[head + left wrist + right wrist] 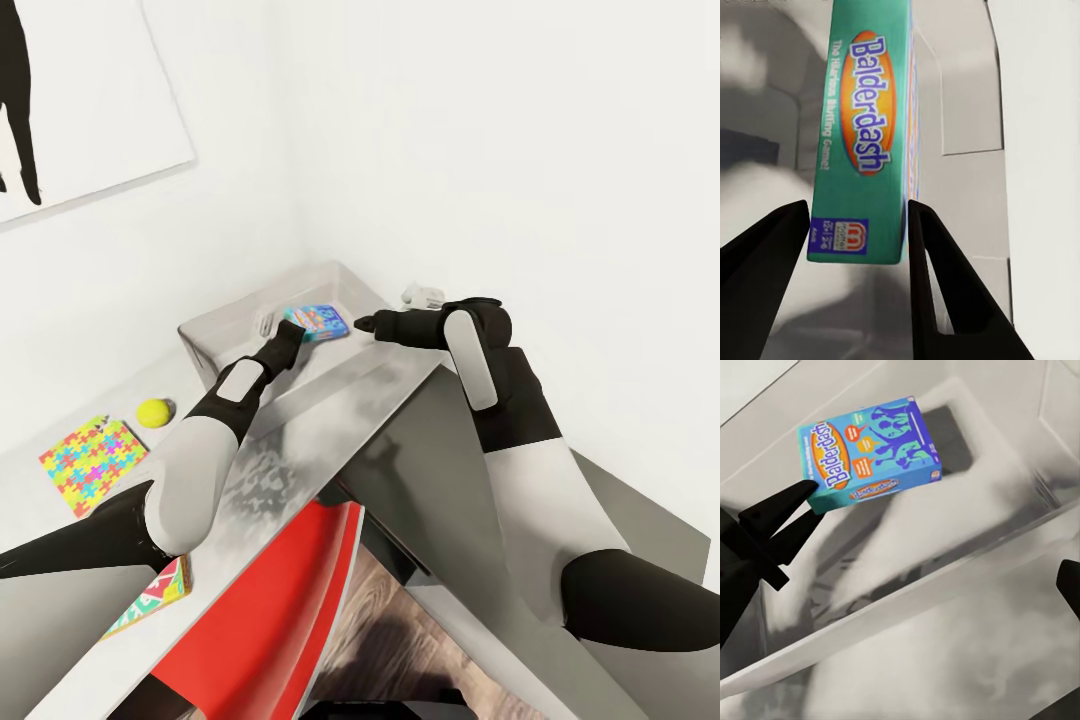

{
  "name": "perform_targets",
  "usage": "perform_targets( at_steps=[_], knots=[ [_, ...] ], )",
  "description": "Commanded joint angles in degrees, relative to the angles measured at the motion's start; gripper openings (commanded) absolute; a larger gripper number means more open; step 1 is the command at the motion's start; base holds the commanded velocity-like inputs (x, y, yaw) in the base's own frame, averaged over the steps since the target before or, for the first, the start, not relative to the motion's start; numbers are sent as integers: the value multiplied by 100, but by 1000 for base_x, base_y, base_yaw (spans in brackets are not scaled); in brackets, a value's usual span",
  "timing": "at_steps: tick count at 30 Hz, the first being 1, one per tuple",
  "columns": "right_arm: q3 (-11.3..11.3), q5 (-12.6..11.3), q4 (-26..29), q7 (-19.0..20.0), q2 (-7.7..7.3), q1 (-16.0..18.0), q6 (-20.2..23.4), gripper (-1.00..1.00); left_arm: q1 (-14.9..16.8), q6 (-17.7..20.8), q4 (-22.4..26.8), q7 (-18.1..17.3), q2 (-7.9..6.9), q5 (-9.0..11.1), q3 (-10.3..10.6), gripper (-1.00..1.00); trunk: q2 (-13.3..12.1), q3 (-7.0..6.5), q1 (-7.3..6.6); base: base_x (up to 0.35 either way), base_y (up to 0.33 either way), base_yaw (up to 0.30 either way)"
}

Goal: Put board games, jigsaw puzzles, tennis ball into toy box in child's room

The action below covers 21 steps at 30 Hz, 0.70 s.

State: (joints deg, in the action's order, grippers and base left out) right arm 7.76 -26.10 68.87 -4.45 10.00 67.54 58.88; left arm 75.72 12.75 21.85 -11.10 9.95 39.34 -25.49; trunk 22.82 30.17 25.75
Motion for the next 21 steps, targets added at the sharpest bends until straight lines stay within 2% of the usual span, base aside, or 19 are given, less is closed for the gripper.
perform_targets(
  at_steps=[1, 7, 21],
  knots=[
    [12, -45, 3, -47, 0, 5, 19, 100, 4, 19, 3, -20, 5, 53, -44, -100, 10, 8, 3, 0, 0, 0],
    [52, -52, 4, -47, 0, 5, 19, 100, 4, -498, -55, -16, 5, 121, -40, -100, 10, 12, 3, 0, 0, 0],
    [59, -53, 4, -47, 0, 5, 19, 100, 4, -547, -66, -23, 5, 126, -35, -100, 10, 123, 3, 0, 0, 0]
  ],
)
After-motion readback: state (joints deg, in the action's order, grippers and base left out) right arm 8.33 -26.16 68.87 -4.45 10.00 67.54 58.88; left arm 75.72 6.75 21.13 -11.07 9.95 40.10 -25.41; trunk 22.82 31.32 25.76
